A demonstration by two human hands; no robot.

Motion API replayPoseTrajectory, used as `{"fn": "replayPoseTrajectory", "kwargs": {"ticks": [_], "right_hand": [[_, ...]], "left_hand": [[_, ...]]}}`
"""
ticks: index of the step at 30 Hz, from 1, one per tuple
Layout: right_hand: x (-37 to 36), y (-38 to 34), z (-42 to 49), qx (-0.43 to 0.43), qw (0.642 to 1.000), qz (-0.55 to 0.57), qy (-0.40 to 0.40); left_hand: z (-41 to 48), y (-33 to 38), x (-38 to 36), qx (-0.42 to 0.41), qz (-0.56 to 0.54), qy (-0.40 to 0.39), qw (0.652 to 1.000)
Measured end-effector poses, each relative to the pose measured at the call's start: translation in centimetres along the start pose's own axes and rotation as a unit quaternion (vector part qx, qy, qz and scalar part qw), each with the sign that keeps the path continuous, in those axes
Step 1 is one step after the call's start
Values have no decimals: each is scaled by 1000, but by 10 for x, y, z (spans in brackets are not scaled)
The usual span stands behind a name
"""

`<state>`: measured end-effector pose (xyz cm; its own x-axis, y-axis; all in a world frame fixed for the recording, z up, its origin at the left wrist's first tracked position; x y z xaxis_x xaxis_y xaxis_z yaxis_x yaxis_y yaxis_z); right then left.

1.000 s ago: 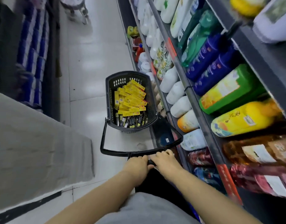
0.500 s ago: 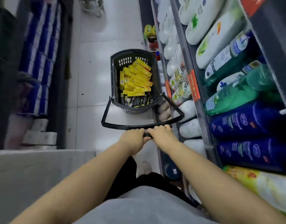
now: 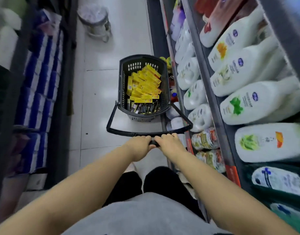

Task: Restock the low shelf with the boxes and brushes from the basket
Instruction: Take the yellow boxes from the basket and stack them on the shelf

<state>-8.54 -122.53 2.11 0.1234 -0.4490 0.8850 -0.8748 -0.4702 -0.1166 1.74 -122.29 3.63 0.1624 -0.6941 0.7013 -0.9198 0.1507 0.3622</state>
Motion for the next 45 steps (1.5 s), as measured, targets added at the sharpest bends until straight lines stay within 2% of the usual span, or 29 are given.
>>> {"fn": "replayPoseTrajectory", "kwargs": {"ticks": [4, 9, 12, 18, 21, 29, 40, 45], "right_hand": [[37, 19, 65, 7, 1000, 4, 3], [91, 55, 147, 108, 994, -6, 6], [130, 84, 201, 141, 989, 31, 12], [206, 133, 303, 199, 978, 39, 42], [236, 149, 355, 208, 976, 34, 53], [284, 192, 483, 194, 979, 17, 58], [385, 273, 635, 104, 992, 68, -19], [420, 309, 692, 120, 991, 56, 6]], "left_hand": [[42, -29, 58, -19, 6, -4, 1000], [105, -63, 131, -44, 20, 41, 998], [144, -81, 182, -45, 23, 77, 996], [223, -111, 291, -31, -29, 39, 998], [259, -129, 334, -9, -44, 51, 998], [361, -184, 425, -20, -51, 7, 998], [500, -222, 574, -38, -68, -70, 995], [553, -236, 624, -50, -80, -86, 992]]}}
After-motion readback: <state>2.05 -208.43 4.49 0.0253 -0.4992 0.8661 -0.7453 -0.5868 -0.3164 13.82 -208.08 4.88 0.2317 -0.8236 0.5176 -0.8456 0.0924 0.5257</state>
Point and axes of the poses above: each hand's wrist, its own z-axis towards the middle knuckle, its own x-axis out of the back of the hand, y = z × x, the point moved 6 cm from there along z, towards the middle knuckle, and after that the axes turned 5 degrees about x, right-handed, at the moved point
